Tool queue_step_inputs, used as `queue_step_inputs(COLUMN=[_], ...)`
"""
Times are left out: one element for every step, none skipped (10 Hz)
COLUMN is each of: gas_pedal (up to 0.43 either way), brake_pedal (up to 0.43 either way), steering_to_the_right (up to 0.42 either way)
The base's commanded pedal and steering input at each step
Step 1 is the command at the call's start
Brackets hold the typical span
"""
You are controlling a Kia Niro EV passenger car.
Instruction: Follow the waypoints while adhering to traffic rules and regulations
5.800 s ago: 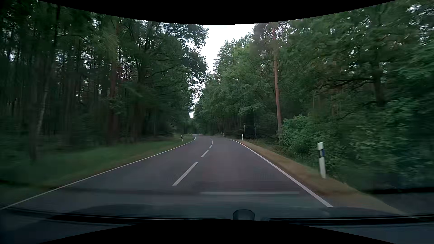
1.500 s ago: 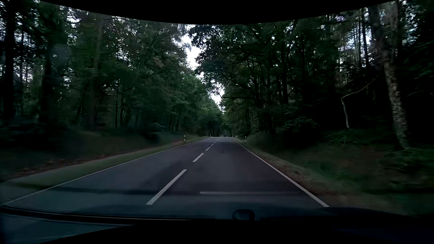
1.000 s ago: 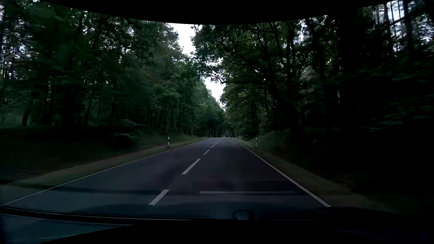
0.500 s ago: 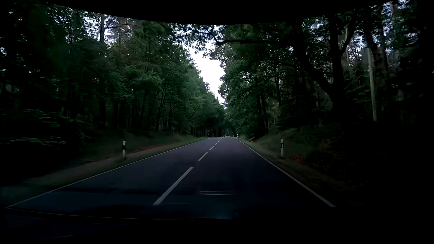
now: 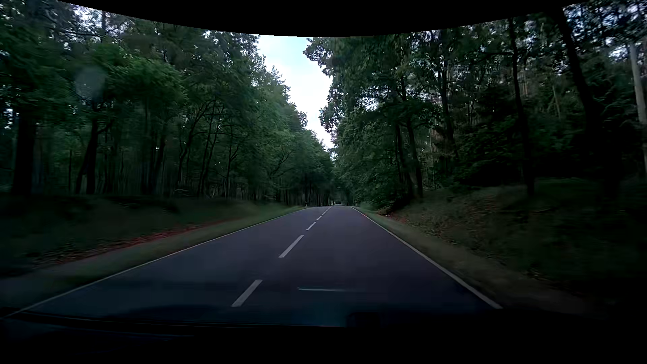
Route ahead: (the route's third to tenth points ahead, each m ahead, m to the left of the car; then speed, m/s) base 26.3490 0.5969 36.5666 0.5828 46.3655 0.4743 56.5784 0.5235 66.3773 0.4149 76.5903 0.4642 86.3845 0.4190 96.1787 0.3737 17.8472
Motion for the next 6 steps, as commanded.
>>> queue_step_inputs(gas_pedal=[0.209,0.228,0.240,0.248,0.248,0.260], brake_pedal=[0.000,0.000,0.000,0.000,0.000,0.000], steering_to_the_right=[0.000,0.000,0.001,0.000,0.000,0.000])
